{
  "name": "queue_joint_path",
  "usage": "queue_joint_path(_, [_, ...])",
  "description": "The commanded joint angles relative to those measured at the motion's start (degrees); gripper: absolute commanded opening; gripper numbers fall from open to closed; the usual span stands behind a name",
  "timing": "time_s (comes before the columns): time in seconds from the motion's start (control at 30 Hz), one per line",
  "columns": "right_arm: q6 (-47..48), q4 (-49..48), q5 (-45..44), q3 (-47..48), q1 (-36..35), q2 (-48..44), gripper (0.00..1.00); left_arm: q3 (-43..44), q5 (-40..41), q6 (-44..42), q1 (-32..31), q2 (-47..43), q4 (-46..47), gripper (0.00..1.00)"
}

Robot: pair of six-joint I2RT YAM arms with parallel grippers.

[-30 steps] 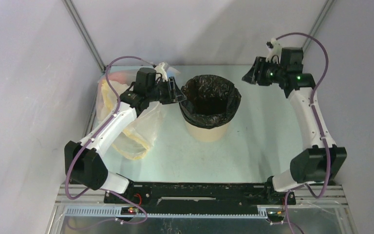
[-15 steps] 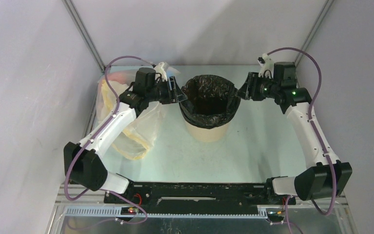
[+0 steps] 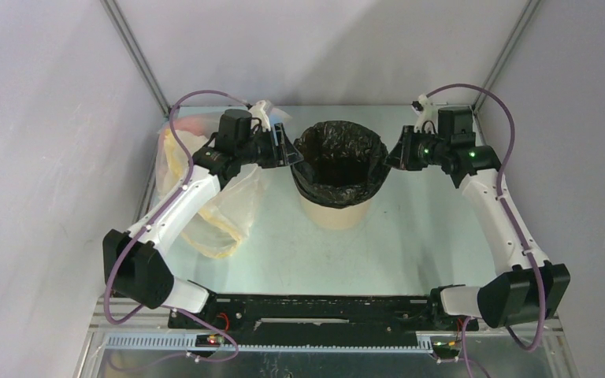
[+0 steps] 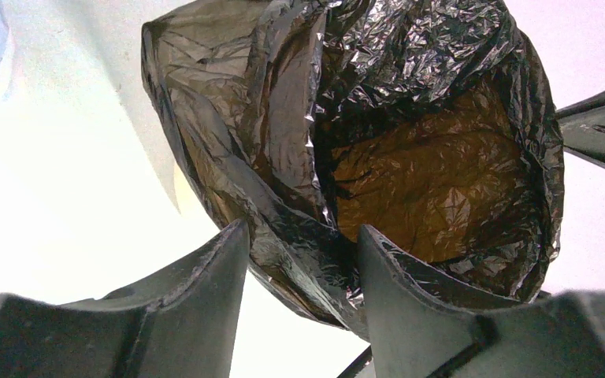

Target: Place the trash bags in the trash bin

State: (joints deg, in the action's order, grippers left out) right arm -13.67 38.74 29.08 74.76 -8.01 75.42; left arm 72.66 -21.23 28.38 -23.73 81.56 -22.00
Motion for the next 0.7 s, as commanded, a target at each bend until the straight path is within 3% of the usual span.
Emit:
queue_joint_path(0.0, [0.14, -0.13, -0.78, -0.62, 0.64, -3.15, 0.15, 2.04, -0.46, -0.87, -0.44, -1.84, 0.99, 0.60])
queue_joint_path(0.13, [0.15, 0.23, -0.98, -0.99, 1.22, -4.07, 0.01, 1.96, -0.40, -0.96, -0.44, -1.63, 1.00, 0.60])
queue_joint_path(0.67, [-3.11, -5.90, -5.42, -10.06, 0.02, -4.49, 0.00, 1.86, -0.81, -0.74, -0.53, -0.62, 0.99, 0.59])
